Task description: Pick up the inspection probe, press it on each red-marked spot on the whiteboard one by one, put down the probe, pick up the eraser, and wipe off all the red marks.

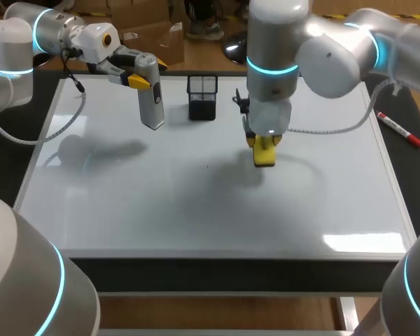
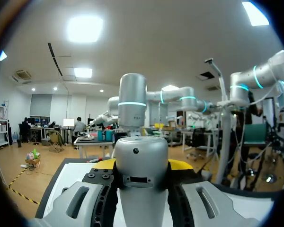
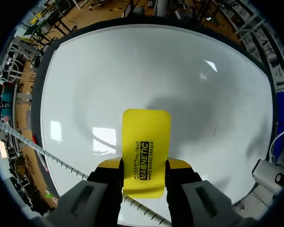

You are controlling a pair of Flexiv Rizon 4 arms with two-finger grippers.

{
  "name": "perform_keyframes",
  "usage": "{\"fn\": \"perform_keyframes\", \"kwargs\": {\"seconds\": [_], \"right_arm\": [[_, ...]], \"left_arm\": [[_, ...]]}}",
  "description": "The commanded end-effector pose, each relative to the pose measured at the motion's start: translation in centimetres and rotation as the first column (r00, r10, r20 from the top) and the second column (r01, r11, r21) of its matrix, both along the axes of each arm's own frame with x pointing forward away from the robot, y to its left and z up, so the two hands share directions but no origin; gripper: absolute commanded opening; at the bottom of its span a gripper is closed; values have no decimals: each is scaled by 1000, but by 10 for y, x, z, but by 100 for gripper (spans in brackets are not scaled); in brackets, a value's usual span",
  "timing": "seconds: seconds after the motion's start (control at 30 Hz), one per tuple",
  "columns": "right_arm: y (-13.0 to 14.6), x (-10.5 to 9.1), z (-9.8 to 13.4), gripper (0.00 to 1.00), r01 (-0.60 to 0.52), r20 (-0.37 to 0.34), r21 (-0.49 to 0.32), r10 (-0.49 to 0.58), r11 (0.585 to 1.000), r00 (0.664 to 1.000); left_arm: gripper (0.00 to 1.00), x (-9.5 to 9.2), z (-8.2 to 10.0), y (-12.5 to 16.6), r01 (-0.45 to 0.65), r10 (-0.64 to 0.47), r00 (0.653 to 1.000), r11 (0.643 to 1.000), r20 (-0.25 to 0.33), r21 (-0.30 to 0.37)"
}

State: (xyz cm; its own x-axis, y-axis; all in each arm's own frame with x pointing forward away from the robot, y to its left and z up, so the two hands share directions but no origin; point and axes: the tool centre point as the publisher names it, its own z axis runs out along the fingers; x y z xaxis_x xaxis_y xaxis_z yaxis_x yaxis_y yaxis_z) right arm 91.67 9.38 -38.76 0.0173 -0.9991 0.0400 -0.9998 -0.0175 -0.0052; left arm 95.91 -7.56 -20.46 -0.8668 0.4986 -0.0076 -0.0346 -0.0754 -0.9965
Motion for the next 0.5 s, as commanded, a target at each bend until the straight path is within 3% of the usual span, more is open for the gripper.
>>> {"fn": "perform_keyframes", "kwargs": {"seconds": [0.03, 0.27, 0.5], "right_arm": [[2, 40, -5, 0, 0, -66, 9, 0, 1000, 998], [-1, 91, -13, 0, 11, -92, 18, -9, 1000, 996], [-1, 129, -18, 0, 32, -105, 52, -26, 998, 994]], "left_arm": [[0, 1, 1, 0, 3, -3, 1000, 1000, 0, 2], [0, 1, 1, 0, 3, -3, 1000, 1000, 0, 2], [0, 1, 1, 0, 3, -3, 1000, 1000, 0, 2]]}}
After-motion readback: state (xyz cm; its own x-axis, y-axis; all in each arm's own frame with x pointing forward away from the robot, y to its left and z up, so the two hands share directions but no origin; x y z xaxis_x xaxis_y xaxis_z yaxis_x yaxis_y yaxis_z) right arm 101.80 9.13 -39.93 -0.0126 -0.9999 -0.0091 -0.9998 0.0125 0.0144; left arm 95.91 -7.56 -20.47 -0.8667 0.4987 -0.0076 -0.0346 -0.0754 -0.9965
